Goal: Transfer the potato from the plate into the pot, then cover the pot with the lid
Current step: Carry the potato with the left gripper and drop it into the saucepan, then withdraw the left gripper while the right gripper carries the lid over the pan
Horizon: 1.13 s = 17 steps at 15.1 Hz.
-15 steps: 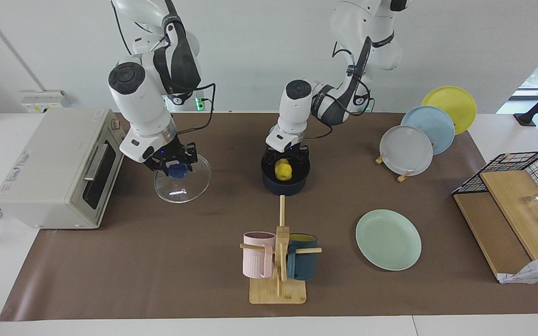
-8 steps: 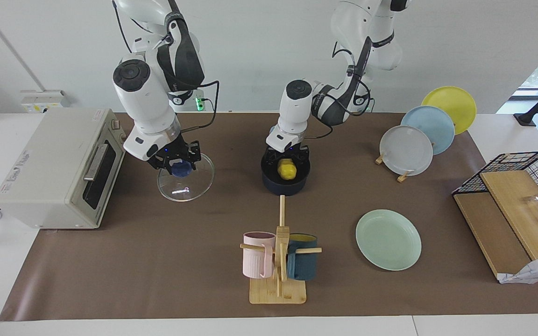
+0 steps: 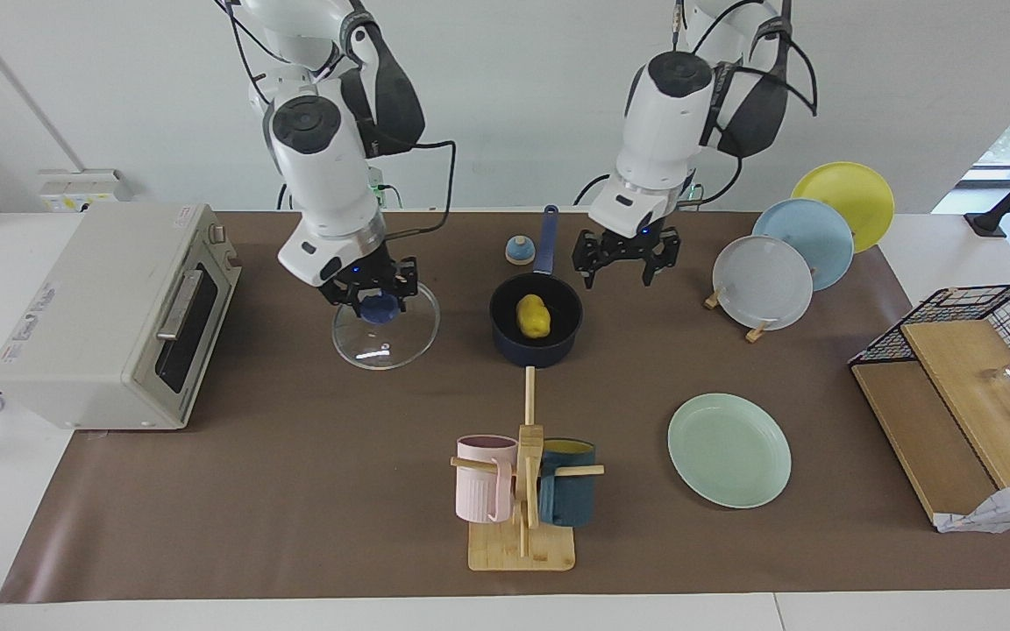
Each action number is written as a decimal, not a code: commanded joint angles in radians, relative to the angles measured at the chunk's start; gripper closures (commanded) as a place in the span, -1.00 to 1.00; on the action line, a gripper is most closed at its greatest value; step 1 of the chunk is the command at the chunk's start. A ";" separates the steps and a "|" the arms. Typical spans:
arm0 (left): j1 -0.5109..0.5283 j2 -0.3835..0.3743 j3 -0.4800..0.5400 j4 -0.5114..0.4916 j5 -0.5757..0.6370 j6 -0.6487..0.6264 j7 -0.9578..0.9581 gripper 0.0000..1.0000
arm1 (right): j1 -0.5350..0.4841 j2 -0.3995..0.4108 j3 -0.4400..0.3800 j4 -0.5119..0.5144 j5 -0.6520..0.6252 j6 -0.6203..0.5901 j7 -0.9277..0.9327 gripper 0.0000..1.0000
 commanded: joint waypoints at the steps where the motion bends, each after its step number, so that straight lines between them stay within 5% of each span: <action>1: 0.130 0.004 -0.007 0.103 0.002 -0.133 0.176 -1.00 | 0.110 0.046 -0.002 0.082 -0.031 -0.022 0.138 1.00; 6: 0.331 -0.036 -0.010 0.084 0.004 -0.220 0.478 -1.00 | 0.257 0.107 -0.002 0.098 -0.059 0.045 0.352 1.00; 17: 0.311 -0.018 0.039 0.197 0.013 -0.341 0.477 -1.00 | 0.328 0.190 -0.002 0.086 -0.106 0.119 0.429 1.00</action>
